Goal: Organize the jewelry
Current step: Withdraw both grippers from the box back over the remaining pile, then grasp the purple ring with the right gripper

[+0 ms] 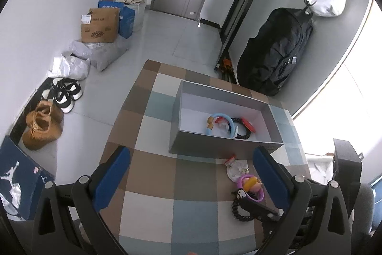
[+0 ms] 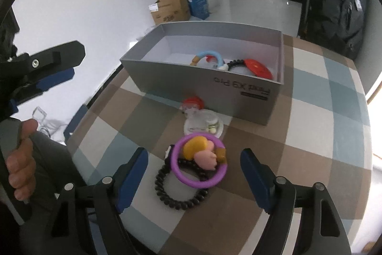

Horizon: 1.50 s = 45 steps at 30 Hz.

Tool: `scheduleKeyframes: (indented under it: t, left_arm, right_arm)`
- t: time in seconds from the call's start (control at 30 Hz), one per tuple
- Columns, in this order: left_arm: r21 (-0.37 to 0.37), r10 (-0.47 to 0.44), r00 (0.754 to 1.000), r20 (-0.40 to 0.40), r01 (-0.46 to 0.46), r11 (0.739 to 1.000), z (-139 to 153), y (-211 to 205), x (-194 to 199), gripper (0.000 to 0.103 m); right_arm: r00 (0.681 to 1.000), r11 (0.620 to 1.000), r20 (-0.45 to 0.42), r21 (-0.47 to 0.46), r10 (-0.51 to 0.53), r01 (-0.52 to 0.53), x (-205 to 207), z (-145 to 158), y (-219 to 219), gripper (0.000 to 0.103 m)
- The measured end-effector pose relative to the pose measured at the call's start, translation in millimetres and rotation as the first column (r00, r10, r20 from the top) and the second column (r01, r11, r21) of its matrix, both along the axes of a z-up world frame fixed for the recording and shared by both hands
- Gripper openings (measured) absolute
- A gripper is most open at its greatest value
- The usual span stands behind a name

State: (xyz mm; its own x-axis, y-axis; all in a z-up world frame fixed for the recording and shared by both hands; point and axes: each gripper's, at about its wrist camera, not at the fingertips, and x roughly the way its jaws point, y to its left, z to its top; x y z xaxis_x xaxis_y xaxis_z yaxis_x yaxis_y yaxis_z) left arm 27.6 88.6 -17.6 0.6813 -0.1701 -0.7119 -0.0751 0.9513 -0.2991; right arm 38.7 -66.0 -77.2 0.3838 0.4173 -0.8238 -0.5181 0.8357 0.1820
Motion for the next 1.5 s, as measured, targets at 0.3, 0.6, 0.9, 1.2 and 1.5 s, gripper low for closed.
scheduleKeyframes:
  t: [0.3,0.6,0.9,1.2,1.5]
  left_arm:
    - [0.064,0.039,0.999,-0.009,-0.039,0.997,1,7,2,0.100]
    - [0.056,0.069,0.997,-0.031,-0.067,0.996,0,10,2,0.100]
    - [0.060,0.050,0.997,-0.051,-0.047,0.997,-5,4,5,0.100]
    - [0.044,0.000,0.997,-0.079,0.004,0.999,-12,-8,6,0.100]
    - [0.037,-0.094,0.989,-0.117,0.099,0.994,-22,-35,3,0.100]
  right_arm:
    - [1.000,0.996,-0.005,-0.082,-0.021,0.020,6,-13,12,0.070]
    - [0.999,0.996,-0.010,-0.083,-0.036,0.035,12,-12,13,0.055]
    - [0.995,0.995,-0.017,-0.030,-0.096,0.096,18,-5,-5,0.054]
    - [0.989,0.987,0.011,0.070,-0.146,0.145,19,12,-28,0.054]
    - [0.975,0.965,0.015,0.140,-0.224,0.219,21,28,-63,0.054]
